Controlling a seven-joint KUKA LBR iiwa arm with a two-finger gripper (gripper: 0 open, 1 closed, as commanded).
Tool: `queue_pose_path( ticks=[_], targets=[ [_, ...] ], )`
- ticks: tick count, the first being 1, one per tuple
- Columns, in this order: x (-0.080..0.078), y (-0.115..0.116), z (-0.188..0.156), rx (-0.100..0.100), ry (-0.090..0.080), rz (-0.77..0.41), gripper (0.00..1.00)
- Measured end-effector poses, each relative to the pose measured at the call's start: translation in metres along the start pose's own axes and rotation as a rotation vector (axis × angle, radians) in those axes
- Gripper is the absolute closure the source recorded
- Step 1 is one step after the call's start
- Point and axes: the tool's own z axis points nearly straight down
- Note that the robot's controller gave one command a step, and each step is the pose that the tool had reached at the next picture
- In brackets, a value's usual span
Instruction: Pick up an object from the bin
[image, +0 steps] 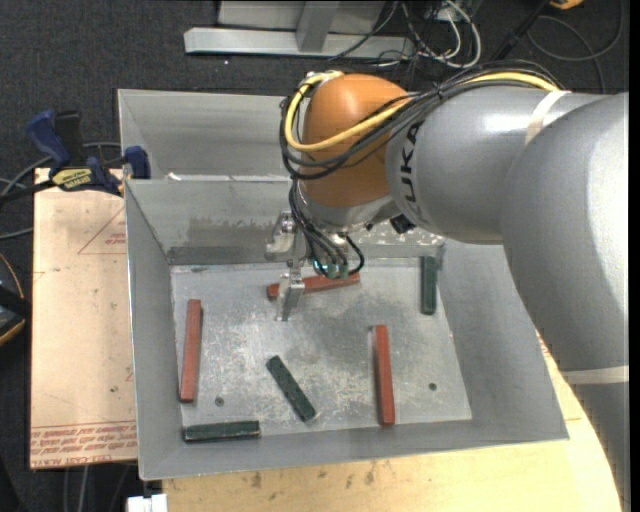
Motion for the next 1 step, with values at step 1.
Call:
queue_pose_path(
  ticks=[1],
  targets=[
    [-0.002,-0.0004,-0.005,-0.001,-0.008,0.002,0.0]
  ],
)
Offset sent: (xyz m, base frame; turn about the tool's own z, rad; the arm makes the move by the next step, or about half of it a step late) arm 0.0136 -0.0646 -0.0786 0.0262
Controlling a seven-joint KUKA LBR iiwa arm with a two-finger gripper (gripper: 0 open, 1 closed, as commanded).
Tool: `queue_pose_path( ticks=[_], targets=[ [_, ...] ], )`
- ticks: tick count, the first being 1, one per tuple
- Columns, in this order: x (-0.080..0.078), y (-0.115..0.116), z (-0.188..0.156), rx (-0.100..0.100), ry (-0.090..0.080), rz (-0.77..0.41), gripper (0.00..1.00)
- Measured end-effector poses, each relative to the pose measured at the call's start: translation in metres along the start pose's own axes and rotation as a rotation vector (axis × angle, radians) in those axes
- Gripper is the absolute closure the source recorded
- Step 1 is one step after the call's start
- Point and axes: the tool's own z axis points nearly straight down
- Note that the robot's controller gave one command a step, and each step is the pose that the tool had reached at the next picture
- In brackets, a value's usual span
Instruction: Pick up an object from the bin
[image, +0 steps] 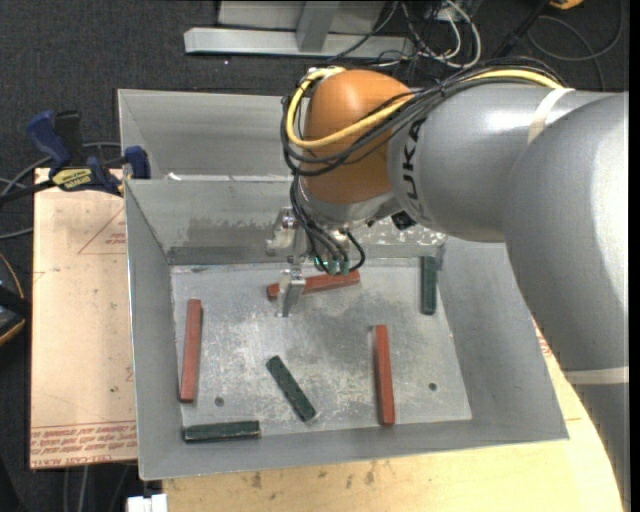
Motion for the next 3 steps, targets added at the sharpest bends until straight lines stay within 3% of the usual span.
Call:
queue_pose_path(
  ticks=[1,2,3],
  targets=[
    [-0.018,-0.063,0.074,-0.003,-0.019,0.027,1.0],
    [-0.018,-0.063,0.074,-0.003,-0.019,0.027,1.0],
    [-0.02,-0.073,-0.128,0.0,-0.007,0.055,1.0]
  ],
)
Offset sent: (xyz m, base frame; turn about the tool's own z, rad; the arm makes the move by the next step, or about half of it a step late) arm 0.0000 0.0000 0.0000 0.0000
